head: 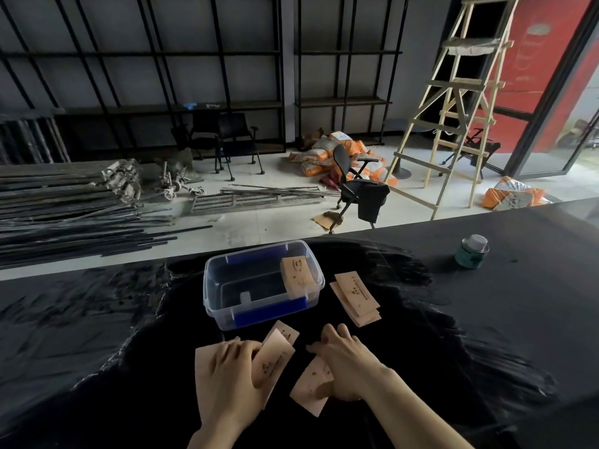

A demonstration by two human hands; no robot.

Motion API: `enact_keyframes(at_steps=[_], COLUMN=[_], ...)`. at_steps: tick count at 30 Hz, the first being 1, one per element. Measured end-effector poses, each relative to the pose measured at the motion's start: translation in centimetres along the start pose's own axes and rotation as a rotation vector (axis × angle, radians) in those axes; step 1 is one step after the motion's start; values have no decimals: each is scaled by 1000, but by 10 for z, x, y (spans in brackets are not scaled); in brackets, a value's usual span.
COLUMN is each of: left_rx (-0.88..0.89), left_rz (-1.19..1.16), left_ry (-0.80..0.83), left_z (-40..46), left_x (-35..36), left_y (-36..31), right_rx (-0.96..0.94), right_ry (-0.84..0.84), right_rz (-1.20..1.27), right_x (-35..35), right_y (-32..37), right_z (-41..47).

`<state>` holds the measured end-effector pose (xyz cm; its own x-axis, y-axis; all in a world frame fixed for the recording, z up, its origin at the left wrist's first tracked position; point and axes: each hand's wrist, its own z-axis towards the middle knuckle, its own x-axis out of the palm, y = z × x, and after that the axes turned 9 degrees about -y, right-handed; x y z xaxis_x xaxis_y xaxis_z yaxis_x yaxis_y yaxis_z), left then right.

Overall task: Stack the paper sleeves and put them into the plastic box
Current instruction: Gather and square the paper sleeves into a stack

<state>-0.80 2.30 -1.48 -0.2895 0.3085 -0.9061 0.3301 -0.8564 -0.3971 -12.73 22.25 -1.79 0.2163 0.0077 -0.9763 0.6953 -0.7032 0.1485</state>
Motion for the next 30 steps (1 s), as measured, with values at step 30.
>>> enact_keyframes(at_steps=[30], left_rx=[18], left_rz=[-563], left_ry=[1], left_z=[21], left_x=[34], left_y=[-35], right_rx=[41], right_ry=[-481], right_rz=[36], right_x=[33], right_y=[14], right_z=[-13])
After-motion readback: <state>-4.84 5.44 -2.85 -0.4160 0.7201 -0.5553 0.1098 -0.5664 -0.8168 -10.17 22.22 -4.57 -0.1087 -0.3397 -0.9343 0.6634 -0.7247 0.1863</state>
